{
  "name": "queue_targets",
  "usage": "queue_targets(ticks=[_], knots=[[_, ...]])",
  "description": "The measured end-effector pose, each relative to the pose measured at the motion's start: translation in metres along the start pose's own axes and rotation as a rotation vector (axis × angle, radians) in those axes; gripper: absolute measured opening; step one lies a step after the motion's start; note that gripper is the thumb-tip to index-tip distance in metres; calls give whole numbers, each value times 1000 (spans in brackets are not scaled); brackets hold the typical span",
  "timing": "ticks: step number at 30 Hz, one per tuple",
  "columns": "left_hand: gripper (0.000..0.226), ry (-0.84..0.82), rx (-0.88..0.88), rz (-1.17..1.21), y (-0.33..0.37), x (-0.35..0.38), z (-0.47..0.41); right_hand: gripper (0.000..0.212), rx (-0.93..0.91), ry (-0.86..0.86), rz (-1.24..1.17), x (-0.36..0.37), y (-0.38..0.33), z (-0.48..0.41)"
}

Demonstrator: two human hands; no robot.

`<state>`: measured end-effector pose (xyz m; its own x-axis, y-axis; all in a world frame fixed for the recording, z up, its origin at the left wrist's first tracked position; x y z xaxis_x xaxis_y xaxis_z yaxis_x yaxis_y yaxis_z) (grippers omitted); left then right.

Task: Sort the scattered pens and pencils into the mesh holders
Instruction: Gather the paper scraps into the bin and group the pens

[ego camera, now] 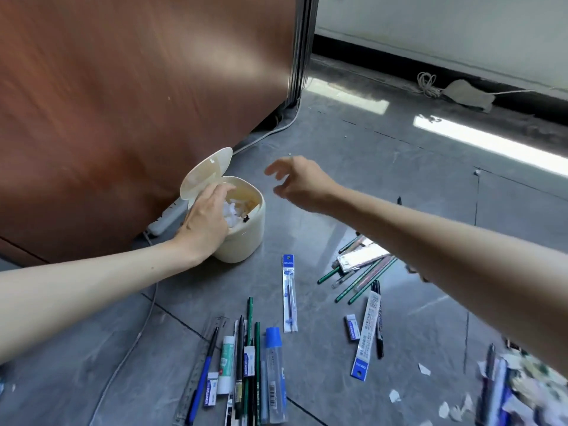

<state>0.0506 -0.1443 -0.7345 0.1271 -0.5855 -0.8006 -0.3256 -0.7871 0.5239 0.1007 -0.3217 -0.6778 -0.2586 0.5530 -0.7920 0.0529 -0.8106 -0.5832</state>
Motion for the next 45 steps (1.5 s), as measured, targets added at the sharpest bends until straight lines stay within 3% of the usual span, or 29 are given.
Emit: queue_targets(ticks=[3,5,11,15,19,22,25,27,29,32,35,37,39,42,45], knots=[[38,-55,209,-118,29,8,1,34,95,-39,180,-45,38,29],[37,-176,351,-153,59,30,2,32,189,-36,229,-70,75,61],[41,-811,634,-82,162,119,26,30,559,-41,221,-81,213,177],[48,-1115,683,-99,209,170,58,30,754,-81,214,-57,281,251],[55,-1300,741,-109,225,214,90,24,907,-48,178,-29,322,298],[65,-1210,806,-193,218,239,105,18,988,-7,106,-14,336,312],[66,-1094,690,-183,215,262,128,10,1055,43,93,-1,346,318],[67,-1097,670,-113,216,272,152,17,1048,62,99,7,347,318],[67,-1170,797,41,222,275,175,5,1037,119,118,13,346,317],[68,-1152,856,243,230,277,184,29,993,230,92,20,348,313],[64,-981,717,164,239,289,156,65,965,270,14,18,352,307],[57,-869,727,96,250,296,130,79,981,251,-9,13,356,305],[49,-799,832,53,267,304,110,72,993,223,-57,8,365,305],[41,-779,924,-21,292,316,102,22,989,198,-76,4,376,309],[47,-756,688,-127,308,324,105,13,981,270,-92,3,385,313]])
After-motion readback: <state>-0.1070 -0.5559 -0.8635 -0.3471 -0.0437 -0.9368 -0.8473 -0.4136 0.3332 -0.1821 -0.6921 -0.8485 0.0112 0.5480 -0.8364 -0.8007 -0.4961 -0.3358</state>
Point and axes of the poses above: each hand's wrist, its own z-axis away from the middle knuckle, its own x-axis out of the palm, y = z × x, the point moved 1 cm from there along -z, towards the middle knuckle, and after that the axes turned 12 degrees about x, right-handed, at the moved point
